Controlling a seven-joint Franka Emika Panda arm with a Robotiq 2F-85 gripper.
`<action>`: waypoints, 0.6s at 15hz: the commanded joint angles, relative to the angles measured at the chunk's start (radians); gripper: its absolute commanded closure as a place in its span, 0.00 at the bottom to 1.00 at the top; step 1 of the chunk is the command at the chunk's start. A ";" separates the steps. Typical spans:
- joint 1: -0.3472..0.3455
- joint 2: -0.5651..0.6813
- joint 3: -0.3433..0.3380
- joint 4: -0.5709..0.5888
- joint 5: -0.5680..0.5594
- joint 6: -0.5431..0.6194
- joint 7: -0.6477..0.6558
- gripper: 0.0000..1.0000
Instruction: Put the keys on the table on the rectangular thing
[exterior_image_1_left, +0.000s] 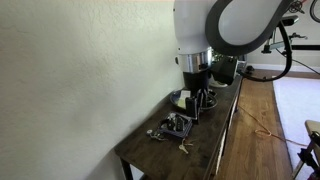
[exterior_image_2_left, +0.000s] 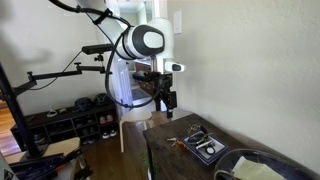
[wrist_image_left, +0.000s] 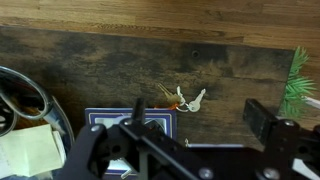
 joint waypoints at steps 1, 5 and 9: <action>0.015 0.042 -0.017 0.000 0.005 0.075 0.132 0.00; 0.029 0.084 -0.034 0.003 -0.010 0.140 0.250 0.00; 0.043 0.123 -0.062 0.005 -0.007 0.196 0.367 0.00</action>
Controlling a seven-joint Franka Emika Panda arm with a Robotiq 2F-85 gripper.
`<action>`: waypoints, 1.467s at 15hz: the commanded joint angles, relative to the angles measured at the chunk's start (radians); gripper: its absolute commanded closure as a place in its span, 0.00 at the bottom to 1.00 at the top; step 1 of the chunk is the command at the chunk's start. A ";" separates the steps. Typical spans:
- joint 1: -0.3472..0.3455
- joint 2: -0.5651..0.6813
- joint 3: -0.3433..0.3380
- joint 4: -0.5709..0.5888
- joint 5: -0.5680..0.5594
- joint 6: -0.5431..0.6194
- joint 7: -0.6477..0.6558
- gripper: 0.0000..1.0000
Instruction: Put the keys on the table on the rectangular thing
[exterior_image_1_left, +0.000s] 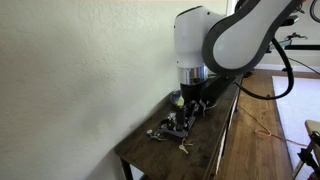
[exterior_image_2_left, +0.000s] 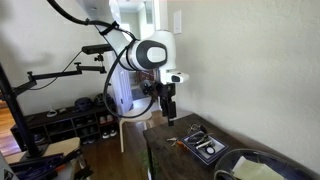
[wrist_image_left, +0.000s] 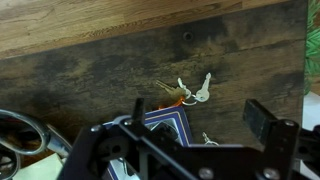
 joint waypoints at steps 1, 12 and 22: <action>0.042 0.034 -0.051 0.004 -0.002 0.058 0.137 0.00; 0.091 0.103 -0.081 0.030 0.027 0.104 0.334 0.00; 0.131 0.172 -0.143 0.067 0.008 0.148 0.523 0.00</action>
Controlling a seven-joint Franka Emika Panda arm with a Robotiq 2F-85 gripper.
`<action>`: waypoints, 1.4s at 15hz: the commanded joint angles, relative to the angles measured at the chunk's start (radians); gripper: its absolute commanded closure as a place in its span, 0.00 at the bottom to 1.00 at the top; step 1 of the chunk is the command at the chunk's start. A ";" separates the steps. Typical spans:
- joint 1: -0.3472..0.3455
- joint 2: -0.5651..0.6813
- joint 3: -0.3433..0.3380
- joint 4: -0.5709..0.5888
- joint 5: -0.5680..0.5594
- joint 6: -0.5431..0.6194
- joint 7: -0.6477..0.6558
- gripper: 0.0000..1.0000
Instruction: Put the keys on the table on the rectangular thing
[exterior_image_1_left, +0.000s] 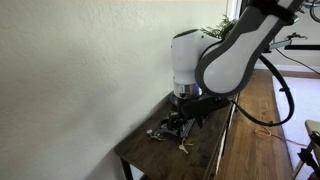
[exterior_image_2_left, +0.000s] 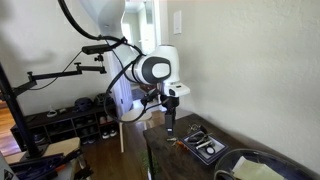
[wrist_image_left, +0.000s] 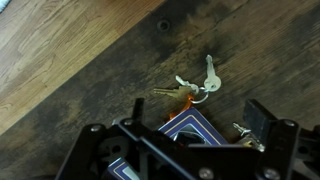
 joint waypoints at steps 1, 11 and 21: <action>0.048 0.045 -0.052 0.026 -0.008 0.044 0.120 0.00; 0.090 0.136 -0.092 0.087 0.002 0.064 0.298 0.00; 0.092 0.197 -0.092 0.124 0.011 0.076 0.354 0.53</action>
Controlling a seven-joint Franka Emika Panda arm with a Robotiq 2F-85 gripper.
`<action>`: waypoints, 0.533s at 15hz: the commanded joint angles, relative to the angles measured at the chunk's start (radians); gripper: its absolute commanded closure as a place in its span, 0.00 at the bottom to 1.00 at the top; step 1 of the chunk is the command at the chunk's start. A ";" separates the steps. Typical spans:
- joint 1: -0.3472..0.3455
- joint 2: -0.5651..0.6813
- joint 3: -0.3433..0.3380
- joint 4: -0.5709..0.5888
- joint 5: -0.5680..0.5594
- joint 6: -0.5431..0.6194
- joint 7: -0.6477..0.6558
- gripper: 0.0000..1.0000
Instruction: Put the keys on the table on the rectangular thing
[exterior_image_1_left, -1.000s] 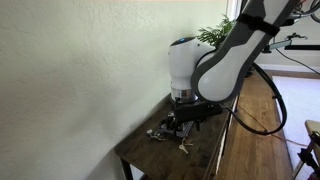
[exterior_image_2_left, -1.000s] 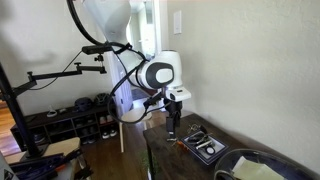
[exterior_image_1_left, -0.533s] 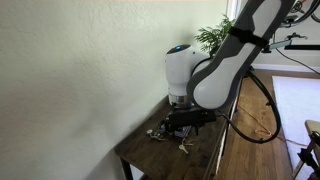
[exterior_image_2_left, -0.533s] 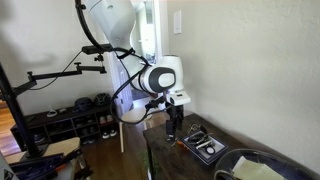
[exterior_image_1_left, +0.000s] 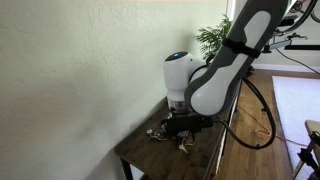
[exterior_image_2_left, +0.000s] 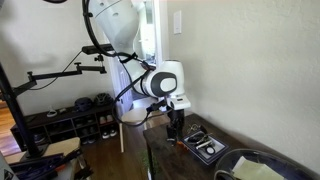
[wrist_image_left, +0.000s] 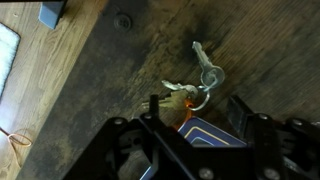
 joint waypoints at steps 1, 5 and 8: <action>0.027 0.020 -0.024 0.011 0.013 0.031 0.031 0.59; 0.026 0.025 -0.023 0.018 0.017 0.026 0.030 0.86; 0.026 0.020 -0.025 0.017 0.017 0.027 0.031 0.95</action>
